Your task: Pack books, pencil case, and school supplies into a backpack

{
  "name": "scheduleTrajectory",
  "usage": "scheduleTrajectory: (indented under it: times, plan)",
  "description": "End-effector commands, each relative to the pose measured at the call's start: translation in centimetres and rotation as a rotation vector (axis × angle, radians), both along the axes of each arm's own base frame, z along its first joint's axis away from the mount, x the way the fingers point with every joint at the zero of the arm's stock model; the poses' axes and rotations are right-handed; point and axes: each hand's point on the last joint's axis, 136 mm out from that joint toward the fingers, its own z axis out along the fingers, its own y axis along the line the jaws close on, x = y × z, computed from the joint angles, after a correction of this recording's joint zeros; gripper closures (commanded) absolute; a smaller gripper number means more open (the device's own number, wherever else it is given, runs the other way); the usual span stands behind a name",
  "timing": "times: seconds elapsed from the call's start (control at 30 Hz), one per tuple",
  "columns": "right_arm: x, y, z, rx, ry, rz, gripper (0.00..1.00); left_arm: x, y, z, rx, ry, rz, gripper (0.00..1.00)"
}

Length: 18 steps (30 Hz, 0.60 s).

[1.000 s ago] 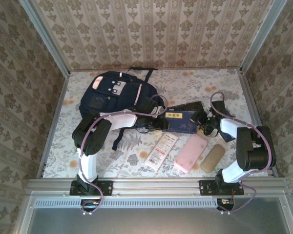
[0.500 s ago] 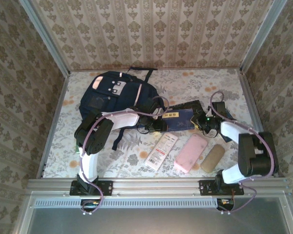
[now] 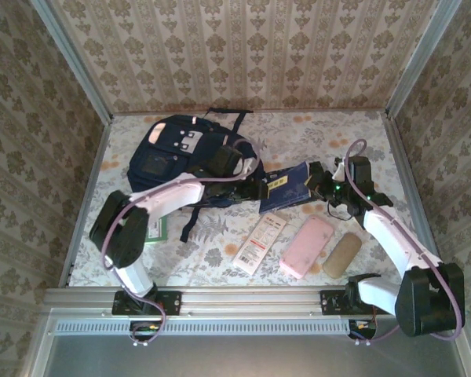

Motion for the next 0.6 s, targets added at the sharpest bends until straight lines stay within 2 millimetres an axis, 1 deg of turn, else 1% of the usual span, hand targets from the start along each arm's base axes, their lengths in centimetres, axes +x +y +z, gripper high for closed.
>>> scheduleTrajectory:
  times: [0.0,0.1,0.27,0.37,0.47,0.57]
  plan:
    - [-0.3,1.3,2.7,0.01,-0.054,0.07,1.0,-0.8,1.5,0.4,-0.008,0.022,0.012,0.42]
    - [-0.8,2.2,3.0,-0.034,-0.055,0.117,1.0,-0.9,2.7,-0.6,0.021,0.027,0.038,0.43]
    - [-1.5,3.4,2.8,-0.234,-0.022,0.177,1.0,-0.9,4.0,-1.9,0.019,0.043,0.077,0.42]
    - [-1.3,4.3,2.6,-0.292,0.003,0.212,1.0,-0.8,4.6,-2.4,0.033,0.037,0.086,0.43]
    - [-1.1,4.4,3.1,-0.403,0.024,0.249,1.0,-0.7,5.1,-2.8,0.048,0.03,0.097,0.43]
    - [-1.2,4.9,3.9,-0.508,0.03,0.307,1.0,-0.7,5.7,-3.4,0.064,0.025,0.111,0.43]
